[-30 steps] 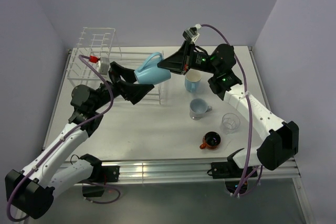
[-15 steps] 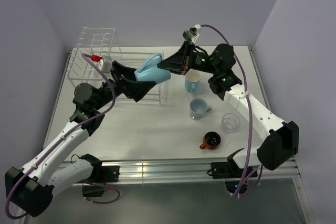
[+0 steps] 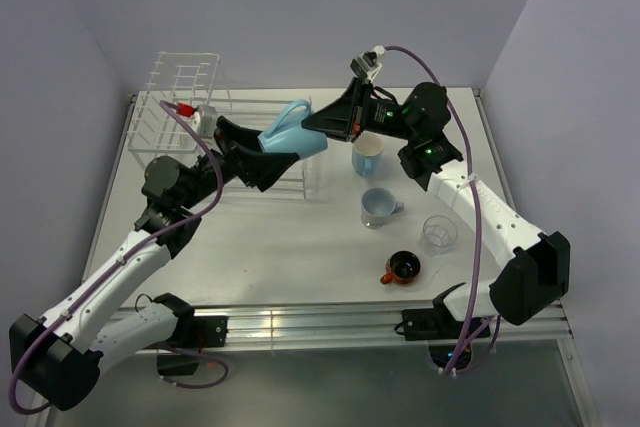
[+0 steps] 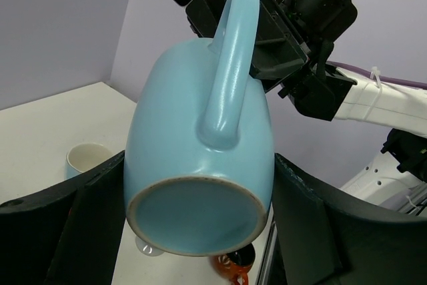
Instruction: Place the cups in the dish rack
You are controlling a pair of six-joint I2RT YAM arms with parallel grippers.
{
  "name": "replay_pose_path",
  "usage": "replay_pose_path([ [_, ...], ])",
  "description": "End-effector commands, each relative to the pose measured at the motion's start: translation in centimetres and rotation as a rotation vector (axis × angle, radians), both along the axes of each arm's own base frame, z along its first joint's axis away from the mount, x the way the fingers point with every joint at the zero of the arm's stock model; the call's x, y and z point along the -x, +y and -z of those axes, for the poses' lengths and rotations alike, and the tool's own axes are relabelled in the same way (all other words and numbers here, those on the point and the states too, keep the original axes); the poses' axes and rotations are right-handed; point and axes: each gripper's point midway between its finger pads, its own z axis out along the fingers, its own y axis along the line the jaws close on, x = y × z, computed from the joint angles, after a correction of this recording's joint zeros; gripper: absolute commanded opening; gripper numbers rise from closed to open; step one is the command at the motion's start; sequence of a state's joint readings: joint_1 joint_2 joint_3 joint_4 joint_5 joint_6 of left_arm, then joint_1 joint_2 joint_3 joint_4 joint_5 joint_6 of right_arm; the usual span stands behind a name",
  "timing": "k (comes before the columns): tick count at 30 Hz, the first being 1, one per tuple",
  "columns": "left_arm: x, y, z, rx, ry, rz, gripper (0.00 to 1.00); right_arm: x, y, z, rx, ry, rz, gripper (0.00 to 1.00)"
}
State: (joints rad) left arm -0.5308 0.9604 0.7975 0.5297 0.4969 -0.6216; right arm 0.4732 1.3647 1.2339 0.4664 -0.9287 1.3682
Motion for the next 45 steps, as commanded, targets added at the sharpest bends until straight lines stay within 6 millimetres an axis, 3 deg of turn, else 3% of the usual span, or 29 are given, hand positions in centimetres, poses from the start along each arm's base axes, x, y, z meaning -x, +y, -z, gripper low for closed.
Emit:
replay_pose_path([
  [1,2.7,0.0,-4.6,0.066,-0.13,0.056,0.0,0.0,-0.4,-1.0,-0.009,-0.088,0.063,0.05],
  [5,3.0,0.4,-5.2,0.075,-0.131,0.042,0.0,-1.2,-0.7,0.2,0.074,-0.075,0.149,0.25],
  [6,3.2,0.6,-5.4,0.079,-0.133,0.038,0.0,-1.2,-0.9,0.2,0.084,-0.083,0.165,0.34],
  [12,3.0,1.3,-5.3,0.077,-0.119,-0.008,0.0,-2.4,-1.6,1.1,0.155,-0.098,0.268,0.52],
  [22,1.3,1.8,-4.2,0.056,-0.055,-0.095,0.0,-3.5,-2.7,2.7,0.216,-0.098,0.368,0.63],
  [34,-0.7,2.7,-3.3,0.057,0.015,-0.201,0.0,-3.4,-4.4,2.2,0.269,-0.149,0.466,0.68],
  [43,-4.8,3.9,-2.0,-0.019,0.143,-0.391,0.0,-3.8,-7.5,3.6,0.381,-0.155,0.637,0.68],
  [44,-5.5,3.8,-2.6,-0.025,0.151,-0.407,0.0,-3.8,-7.9,4.1,0.402,-0.146,0.652,0.68],
  [45,-6.3,4.1,-1.6,-0.063,0.195,-0.447,0.0,-3.8,-8.2,4.4,0.416,-0.146,0.665,0.68],
])
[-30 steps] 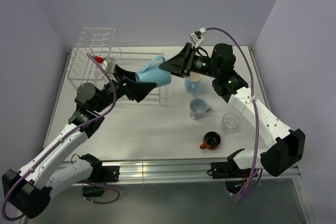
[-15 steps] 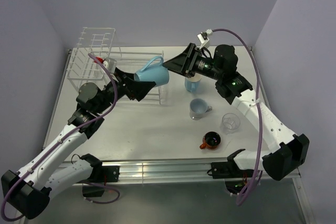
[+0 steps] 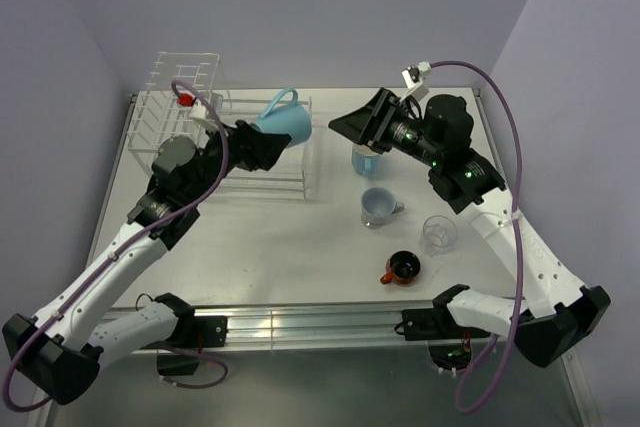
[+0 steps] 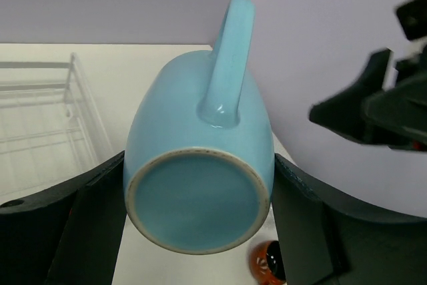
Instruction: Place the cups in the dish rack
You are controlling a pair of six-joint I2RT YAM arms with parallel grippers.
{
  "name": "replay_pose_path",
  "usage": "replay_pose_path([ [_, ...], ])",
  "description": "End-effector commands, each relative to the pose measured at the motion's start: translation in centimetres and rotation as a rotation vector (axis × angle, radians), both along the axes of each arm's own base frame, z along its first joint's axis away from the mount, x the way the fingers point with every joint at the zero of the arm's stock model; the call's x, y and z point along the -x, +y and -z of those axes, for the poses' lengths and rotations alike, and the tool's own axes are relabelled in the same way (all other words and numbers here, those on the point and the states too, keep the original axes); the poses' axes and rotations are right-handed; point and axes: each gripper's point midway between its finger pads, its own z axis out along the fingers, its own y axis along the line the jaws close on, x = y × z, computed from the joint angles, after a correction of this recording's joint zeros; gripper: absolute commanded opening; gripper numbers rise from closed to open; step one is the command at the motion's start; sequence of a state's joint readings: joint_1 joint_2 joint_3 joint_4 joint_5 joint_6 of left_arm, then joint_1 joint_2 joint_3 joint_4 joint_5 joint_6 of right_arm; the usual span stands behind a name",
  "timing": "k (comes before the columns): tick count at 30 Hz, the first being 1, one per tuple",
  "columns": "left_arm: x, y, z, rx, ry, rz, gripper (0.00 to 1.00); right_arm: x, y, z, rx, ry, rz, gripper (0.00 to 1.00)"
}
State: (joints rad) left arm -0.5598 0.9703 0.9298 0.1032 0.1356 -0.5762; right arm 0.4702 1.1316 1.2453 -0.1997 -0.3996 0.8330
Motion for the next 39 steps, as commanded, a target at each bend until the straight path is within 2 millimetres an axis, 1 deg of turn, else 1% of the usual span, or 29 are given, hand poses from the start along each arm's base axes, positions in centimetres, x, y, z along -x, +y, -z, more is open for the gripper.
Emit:
replay_pose_path([
  [1,-2.0,1.4,-4.8,0.007,-0.055,-0.127,0.0,-0.5,-2.5,-0.4,0.067,-0.059,0.126,0.68],
  [2,-2.3,1.5,-6.6,0.012,-0.068,-0.143,0.0,-0.6,-2.8,0.1,0.086,-0.046,0.139,0.68],
  [3,-3.8,1.4,-5.0,-0.038,-0.009,-0.182,0.0,-0.5,-3.0,0.2,0.092,-0.049,0.149,0.68],
  [4,-4.7,2.0,-3.7,-0.085,0.047,-0.236,0.0,-0.6,-3.2,0.4,0.106,-0.051,0.157,0.68],
  [5,-5.9,1.7,-4.0,-0.102,0.063,-0.26,0.0,-0.6,-3.6,0.7,0.119,-0.048,0.175,0.68],
  [6,-6.5,1.9,-3.7,-0.13,0.082,-0.284,0.0,-0.6,-3.8,0.8,0.13,-0.051,0.181,0.68],
  [7,-7.2,2.5,-2.6,-0.176,0.126,-0.331,0.0,-0.6,-3.9,1.0,0.139,-0.05,0.189,0.68],
  [8,-8.5,2.2,-2.6,-0.196,0.145,-0.354,0.0,-0.7,-4.3,1.1,0.152,-0.047,0.205,0.68],
  [9,-9.1,2.3,-2.3,-0.22,0.161,-0.376,0.0,-0.6,-4.4,1.1,0.16,-0.053,0.21,0.68],
  [12,-11.6,2.2,-0.5,-0.313,0.247,-0.443,0.0,-0.7,-4.8,1.4,0.185,-0.049,0.223,0.68],
  [13,-12.1,2.0,-1.9,-0.305,0.238,-0.454,0.0,-0.7,-4.9,1.6,0.198,-0.046,0.223,0.68],
  [14,-13.3,1.9,0.9,-0.383,0.307,-0.476,0.0,-0.6,-4.9,1.7,0.203,-0.046,0.224,0.68],
  [15,-13.8,1.8,1.5,-0.407,0.327,-0.485,0.0,-0.7,-5.1,1.8,0.208,-0.046,0.228,0.68],
  [16,-14.4,1.6,0.3,-0.402,0.317,-0.497,0.0,-0.6,-5.1,1.9,0.214,-0.043,0.226,0.68],
  [17,-15.3,1.6,2.9,-0.473,0.373,-0.52,0.0,-0.6,-5.1,2.1,0.22,-0.04,0.225,0.68],
  [18,-15.8,1.6,3.6,-0.498,0.388,-0.532,0.0,-0.6,-5.1,2.2,0.223,-0.039,0.221,0.68],
  [19,-16.4,1.5,3.0,-0.497,0.382,-0.546,0.0,-0.6,-5.1,2.4,0.227,-0.039,0.219,0.68],
  [20,-17.4,1.3,4.8,-0.536,0.412,-0.555,0.0,-0.6,-5.1,2.5,0.231,-0.037,0.218,0.68],
  [22,-18.0,1.6,6.0,-0.583,0.438,-0.576,0.0,-0.5,-5.1,2.9,0.238,-0.033,0.213,0.68],
  [23,-18.4,1.6,5.7,-0.577,0.437,-0.58,0.0,-0.5,-5.1,3.0,0.241,-0.029,0.213,0.68],
  [24,-19.2,1.7,7.4,-0.598,0.47,-0.581,0.0,-0.5,-5.0,3.2,0.244,-0.029,0.209,0.68],
  [25,-19.5,2.0,7.9,-0.603,0.485,-0.59,0.0,-0.5,-5.0,3.3,0.246,-0.026,0.209,0.68],
  [26,-20.1,2.5,9.2,-0.617,0.511,-0.601,0.0,-0.5,-5.0,3.5,0.249,-0.026,0.206,0.68],
  [29,-20.8,3.8,11.3,-0.617,0.568,-0.622,0.0,-0.4,-4.9,3.9,0.254,-0.02,0.201,0.68],
  [33,-21.5,5.2,13.2,-0.595,0.618,-0.64,0.0,-0.5,-4.9,4.3,0.256,-0.016,0.197,0.68],
  [34,-21.7,5.4,13.4,-0.591,0.625,-0.641,0.0,-0.5,-4.8,4.3,0.253,-0.014,0.196,0.68],
  [35,-21.9,5.7,14.4,-0.601,0.65,-0.641,0.0,-0.5,-4.8,4.6,0.255,-0.011,0.193,0.68],
  [36,-22.1,5.9,14.5,-0.6,0.657,-0.645,0.0,-0.5,-4.7,4.7,0.254,-0.008,0.19,0.68],
  [39,-22.5,6.6,16.0,-0.607,0.696,-0.654,0.0,-0.5,-4.6,4.9,0.256,-0.005,0.184,0.68],
])
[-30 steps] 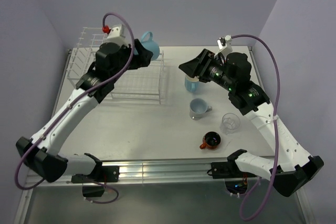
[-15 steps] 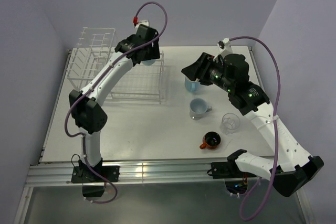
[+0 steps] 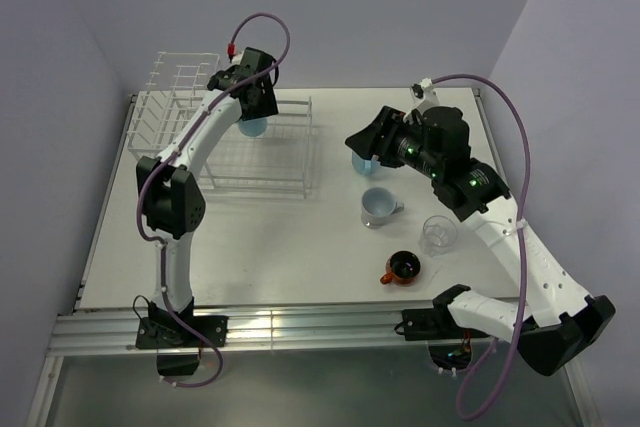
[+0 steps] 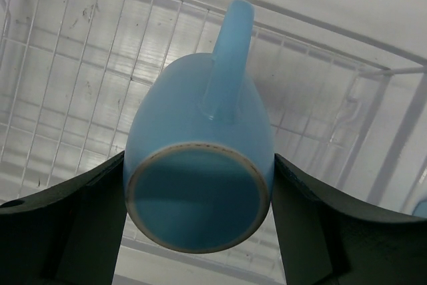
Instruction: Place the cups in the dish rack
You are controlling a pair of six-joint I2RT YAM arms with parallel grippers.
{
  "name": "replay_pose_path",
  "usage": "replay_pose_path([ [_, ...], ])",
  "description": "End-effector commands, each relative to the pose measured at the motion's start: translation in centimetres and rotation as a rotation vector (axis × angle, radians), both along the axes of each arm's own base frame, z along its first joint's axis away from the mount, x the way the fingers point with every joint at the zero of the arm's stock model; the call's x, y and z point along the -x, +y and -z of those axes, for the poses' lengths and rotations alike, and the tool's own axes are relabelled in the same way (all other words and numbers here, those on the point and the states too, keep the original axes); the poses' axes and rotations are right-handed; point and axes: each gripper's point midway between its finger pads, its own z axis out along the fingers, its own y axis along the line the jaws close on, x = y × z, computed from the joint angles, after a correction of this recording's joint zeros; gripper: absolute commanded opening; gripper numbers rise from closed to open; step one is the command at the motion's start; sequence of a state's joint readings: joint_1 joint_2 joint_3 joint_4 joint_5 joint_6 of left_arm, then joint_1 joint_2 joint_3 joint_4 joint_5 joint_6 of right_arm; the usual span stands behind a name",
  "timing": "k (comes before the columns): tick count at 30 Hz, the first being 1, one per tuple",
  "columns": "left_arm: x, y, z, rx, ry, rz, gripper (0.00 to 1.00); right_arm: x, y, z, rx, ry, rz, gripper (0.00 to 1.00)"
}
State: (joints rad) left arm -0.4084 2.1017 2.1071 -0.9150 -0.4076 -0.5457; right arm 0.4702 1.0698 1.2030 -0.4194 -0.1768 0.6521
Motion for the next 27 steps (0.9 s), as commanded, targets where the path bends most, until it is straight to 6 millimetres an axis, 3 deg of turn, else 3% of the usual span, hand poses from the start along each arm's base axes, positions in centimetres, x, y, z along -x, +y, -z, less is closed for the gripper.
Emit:
replay_pose_path([
  [1,-1.5,-0.5,-1.0,0.052,-0.048,-0.024,0.0,0.0,-0.2,-0.6,-0.002,-0.04,-0.004,0.68],
  [6,-2.0,0.7,0.6,0.07,-0.01,-0.044,0.0,0.0,-0.4,-0.2,0.012,-0.037,0.001,0.68],
  [27,-3.2,3.5,2.9,0.09,0.028,-0.137,0.01,-0.1,-0.3,0.2,0.023,-0.038,-0.007,0.68],
])
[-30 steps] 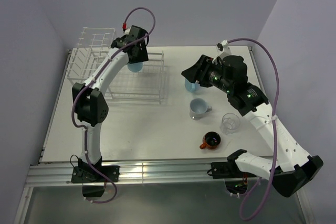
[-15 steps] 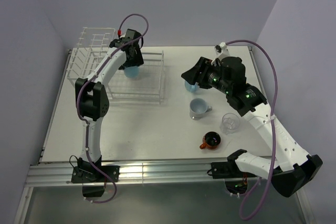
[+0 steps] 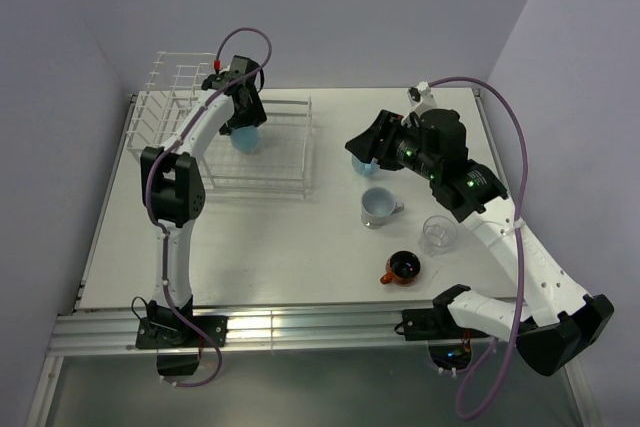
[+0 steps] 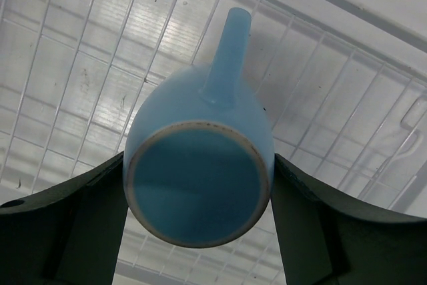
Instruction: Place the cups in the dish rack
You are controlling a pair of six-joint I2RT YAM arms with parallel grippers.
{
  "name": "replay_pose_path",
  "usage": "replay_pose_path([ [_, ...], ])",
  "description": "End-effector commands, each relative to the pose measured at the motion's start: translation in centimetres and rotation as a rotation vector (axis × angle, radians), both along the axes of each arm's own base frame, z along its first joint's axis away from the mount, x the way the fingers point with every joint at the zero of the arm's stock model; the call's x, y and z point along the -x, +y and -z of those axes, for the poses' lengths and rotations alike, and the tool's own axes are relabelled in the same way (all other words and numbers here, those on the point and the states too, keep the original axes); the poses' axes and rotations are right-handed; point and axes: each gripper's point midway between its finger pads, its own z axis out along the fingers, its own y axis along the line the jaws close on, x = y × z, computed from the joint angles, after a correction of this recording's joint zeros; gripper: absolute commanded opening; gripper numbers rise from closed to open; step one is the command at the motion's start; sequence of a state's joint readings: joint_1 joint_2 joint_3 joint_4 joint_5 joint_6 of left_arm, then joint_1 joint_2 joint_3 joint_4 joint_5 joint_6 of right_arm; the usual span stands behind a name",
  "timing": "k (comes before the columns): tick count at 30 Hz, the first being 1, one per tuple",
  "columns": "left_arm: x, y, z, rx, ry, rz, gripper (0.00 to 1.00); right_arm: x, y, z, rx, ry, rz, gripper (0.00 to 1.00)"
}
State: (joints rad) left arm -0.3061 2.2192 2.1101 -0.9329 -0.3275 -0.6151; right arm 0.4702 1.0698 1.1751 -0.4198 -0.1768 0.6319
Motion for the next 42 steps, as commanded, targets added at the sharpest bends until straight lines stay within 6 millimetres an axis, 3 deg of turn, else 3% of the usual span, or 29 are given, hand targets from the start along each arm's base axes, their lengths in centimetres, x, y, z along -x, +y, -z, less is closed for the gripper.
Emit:
replay_pose_path([
  [1,-1.8,0.0,-3.3,0.023,-0.107,-0.032,0.03,-0.2,-0.3,-1.0,-0.002,-0.049,0.003,0.68],
  [5,-1.7,-0.1,-2.9,0.027,-0.1,-0.029,0.22,-0.1,-0.3,-1.0,-0.002,-0.05,0.005,0.68],
  [6,-1.7,-0.1,-2.7,0.026,-0.095,-0.027,0.32,-0.1,-0.3,-0.9,-0.002,-0.049,0.005,0.68],
  [10,-1.6,-0.2,-2.9,0.03,-0.112,-0.03,0.55,-0.1,-0.3,-0.9,0.002,-0.049,0.005,0.68],
  [19,-1.1,-0.8,-3.1,0.014,-0.128,-0.034,0.82,-0.1,-0.4,-0.7,0.007,-0.046,0.005,0.68],
  [26,-0.5,-1.5,-2.9,-0.005,-0.145,-0.034,0.93,0.0,-0.5,-0.6,0.013,-0.05,0.007,0.68],
  [42,1.0,-1.6,-3.7,-0.066,-0.176,-0.063,0.94,0.2,-1.0,-0.4,0.036,-0.053,0.015,0.69],
])
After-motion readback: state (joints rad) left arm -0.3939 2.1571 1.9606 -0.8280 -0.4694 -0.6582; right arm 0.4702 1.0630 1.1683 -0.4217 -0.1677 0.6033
